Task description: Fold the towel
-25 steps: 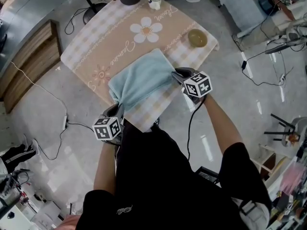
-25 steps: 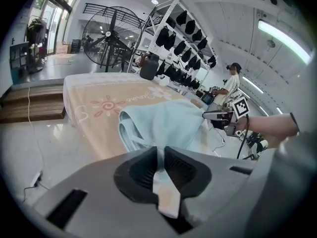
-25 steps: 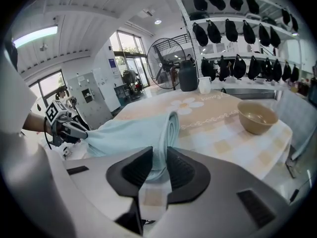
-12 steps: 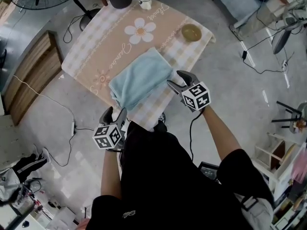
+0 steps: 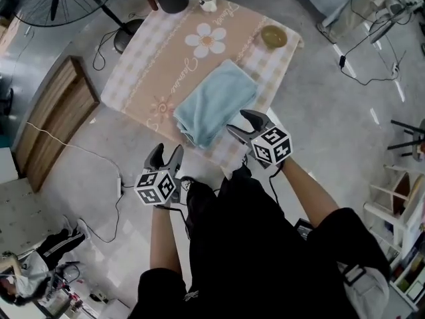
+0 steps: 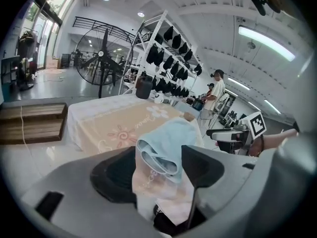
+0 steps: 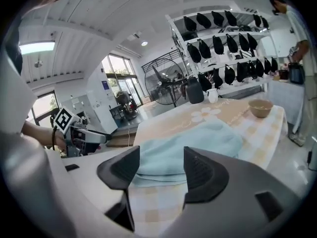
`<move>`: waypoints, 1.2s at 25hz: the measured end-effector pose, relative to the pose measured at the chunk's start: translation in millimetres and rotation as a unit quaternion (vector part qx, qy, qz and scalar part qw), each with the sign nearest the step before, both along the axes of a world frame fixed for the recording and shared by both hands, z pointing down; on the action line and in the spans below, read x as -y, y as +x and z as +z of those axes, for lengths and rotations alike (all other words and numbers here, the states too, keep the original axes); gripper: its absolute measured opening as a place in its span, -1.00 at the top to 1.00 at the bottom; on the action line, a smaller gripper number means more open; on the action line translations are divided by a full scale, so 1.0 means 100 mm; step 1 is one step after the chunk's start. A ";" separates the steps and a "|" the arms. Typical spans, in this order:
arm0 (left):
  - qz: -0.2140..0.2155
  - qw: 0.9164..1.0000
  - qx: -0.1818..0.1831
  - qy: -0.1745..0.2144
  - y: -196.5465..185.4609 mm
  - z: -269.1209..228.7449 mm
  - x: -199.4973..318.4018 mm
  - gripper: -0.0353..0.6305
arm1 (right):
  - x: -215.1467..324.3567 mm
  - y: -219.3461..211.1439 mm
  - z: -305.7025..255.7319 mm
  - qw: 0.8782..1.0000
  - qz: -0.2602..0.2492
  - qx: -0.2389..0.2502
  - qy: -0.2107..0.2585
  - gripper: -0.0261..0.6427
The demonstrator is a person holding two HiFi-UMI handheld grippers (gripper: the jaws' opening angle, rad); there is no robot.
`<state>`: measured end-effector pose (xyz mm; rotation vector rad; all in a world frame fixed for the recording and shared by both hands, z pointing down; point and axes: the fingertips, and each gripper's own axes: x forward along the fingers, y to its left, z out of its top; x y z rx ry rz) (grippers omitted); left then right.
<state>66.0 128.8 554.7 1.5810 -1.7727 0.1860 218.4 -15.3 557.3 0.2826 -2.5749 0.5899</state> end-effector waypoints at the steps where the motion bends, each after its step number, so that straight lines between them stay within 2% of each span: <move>1: 0.010 1.000 0.000 0.004 -0.06 -0.03 -0.05 0.07 | -0.10 -0.06 -0.01 1.000 0.007 -0.004 0.000 0.16; 5: 0.041 0.999 -0.001 0.027 -0.37 -0.20 -0.32 0.08 | -0.54 -0.31 -0.06 0.999 0.021 -0.029 0.017 0.16; 9: 0.069 0.996 -0.001 0.050 -0.77 -0.34 -0.58 0.08 | -0.81 -0.55 -0.13 0.997 0.064 -0.038 0.022 0.16; 12: 0.098 0.993 -0.009 0.058 -0.90 -0.36 -0.70 0.08 | -0.97 -0.58 -0.15 0.993 0.097 -0.054 0.031 0.17; 16: 0.117 0.991 -0.018 0.064 -0.99 -0.34 -0.72 0.08 | -1.10 -0.66 -0.18 0.991 0.104 -0.075 0.044 0.17; 19: 0.138 0.988 -0.032 0.063 -0.95 -0.26 -0.56 0.08 | -1.10 -0.65 -0.14 0.989 0.111 -0.089 0.046 0.16; 22: 0.171 0.983 -0.040 0.058 -0.85 -0.22 -0.27 0.08 | -0.95 -0.58 -0.08 0.986 0.140 -0.089 0.031 0.17; 27: 0.224 0.974 -0.023 0.036 -0.86 -0.18 0.29 0.08 | -0.62 -0.59 0.11 0.982 0.171 -0.080 0.011 0.17; 30: 0.261 0.965 -0.011 0.018 -0.90 -0.14 0.62 0.08 | -0.44 -0.57 0.18 0.978 0.197 -0.065 0.002 0.16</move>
